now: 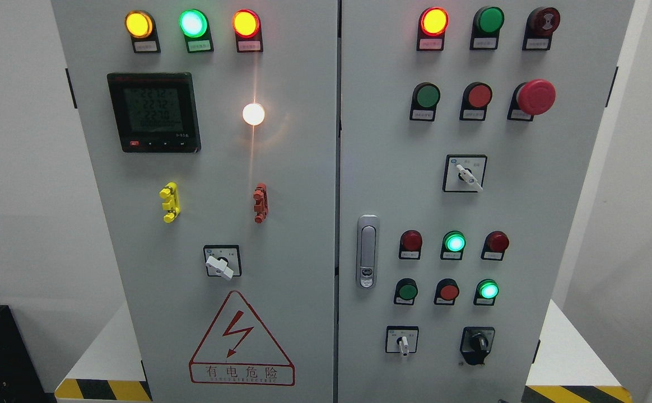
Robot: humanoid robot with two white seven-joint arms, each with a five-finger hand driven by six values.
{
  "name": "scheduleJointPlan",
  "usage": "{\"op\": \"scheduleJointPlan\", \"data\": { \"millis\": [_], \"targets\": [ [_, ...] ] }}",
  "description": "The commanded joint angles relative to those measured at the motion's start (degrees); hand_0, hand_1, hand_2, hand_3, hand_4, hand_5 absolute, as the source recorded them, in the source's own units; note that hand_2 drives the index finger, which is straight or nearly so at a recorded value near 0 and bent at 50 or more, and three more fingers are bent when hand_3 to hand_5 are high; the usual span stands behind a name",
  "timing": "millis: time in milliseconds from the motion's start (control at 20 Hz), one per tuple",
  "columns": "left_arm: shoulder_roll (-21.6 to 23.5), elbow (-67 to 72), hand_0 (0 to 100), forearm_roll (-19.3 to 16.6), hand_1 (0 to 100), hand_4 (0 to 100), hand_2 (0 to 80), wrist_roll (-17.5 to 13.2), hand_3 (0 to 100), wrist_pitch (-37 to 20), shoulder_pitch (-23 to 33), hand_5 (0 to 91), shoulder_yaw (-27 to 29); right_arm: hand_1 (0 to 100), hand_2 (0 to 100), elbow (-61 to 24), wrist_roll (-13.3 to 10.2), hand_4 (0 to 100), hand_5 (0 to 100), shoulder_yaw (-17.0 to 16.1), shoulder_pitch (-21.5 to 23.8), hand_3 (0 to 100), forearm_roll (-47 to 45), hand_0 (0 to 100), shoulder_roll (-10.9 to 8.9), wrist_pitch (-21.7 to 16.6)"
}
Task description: Flip black knob to close circuit
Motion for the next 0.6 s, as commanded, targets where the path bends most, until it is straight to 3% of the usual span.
{"op": "scheduleJointPlan", "data": {
  "millis": [0, 550],
  "targets": [
    [0.0, -1.7, 12, 0.0, 56, 0, 0.0, 0.0, 0, 0.0, 1.3, 0.0, 0.0, 10, 65, 1.2, 0.1, 74, 71, -1.3, -2.6, 85, 1.0, 0, 0.23, 0.2],
    [0.0, -1.7, 12, 0.0, 56, 0, 0.0, 0.0, 0, 0.0, 1.2, 0.0, 0.0, 10, 62, 2.6, 0.2, 72, 70, -1.5, -6.0, 83, 1.1, 0, 0.49, 0.9]
  ]
}}
